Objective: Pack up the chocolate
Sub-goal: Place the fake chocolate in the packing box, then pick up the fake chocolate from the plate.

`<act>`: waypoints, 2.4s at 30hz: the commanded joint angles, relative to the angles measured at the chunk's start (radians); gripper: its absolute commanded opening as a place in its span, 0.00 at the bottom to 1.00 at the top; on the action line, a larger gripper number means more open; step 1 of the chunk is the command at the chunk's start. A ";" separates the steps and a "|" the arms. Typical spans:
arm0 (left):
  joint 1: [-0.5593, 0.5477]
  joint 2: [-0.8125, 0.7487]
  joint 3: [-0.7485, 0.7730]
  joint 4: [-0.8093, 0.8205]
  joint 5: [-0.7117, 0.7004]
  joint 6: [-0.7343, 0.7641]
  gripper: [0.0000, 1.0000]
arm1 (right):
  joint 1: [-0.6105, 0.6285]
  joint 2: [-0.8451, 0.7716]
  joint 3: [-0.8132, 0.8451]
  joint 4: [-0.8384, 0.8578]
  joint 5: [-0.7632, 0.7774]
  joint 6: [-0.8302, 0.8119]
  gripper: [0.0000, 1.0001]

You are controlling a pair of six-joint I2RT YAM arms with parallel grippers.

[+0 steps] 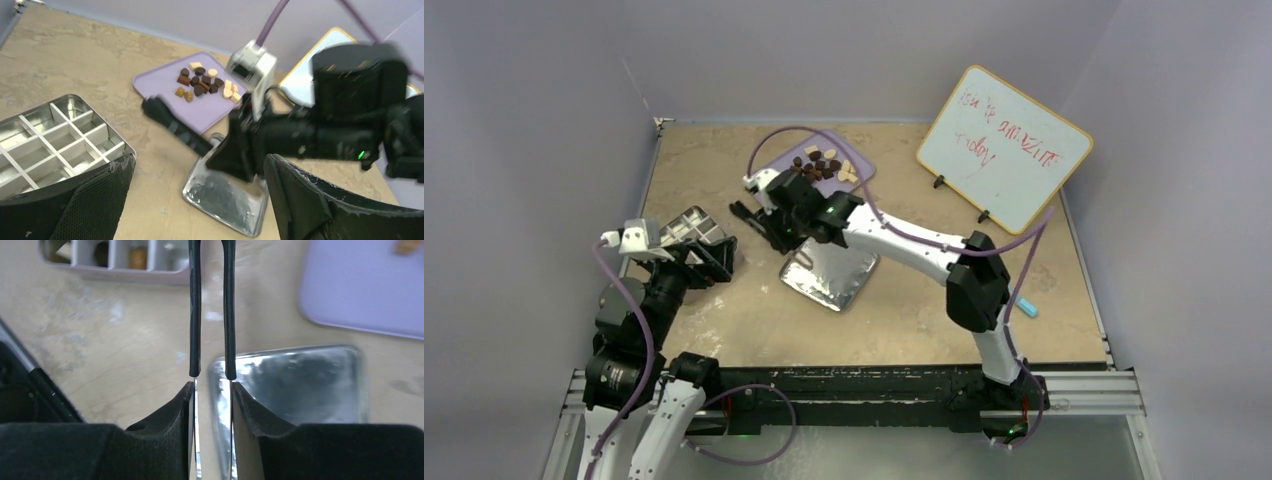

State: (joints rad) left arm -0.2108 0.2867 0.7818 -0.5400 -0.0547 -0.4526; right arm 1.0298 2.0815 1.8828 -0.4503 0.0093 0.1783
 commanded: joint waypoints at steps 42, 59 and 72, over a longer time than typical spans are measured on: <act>0.002 0.143 -0.001 0.005 0.139 0.035 1.00 | -0.422 0.153 0.218 -0.380 0.248 -0.112 0.40; 0.002 0.142 0.002 0.002 0.130 0.034 1.00 | -0.439 0.186 0.223 -0.377 0.218 -0.134 0.41; 0.002 0.138 0.001 0.001 0.126 0.032 1.00 | -0.441 0.197 0.253 -0.397 0.220 -0.138 0.45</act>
State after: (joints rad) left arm -0.2108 0.4316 0.7815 -0.5488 0.0772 -0.4332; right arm 0.5941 2.2864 2.0834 -0.8211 0.2325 0.0563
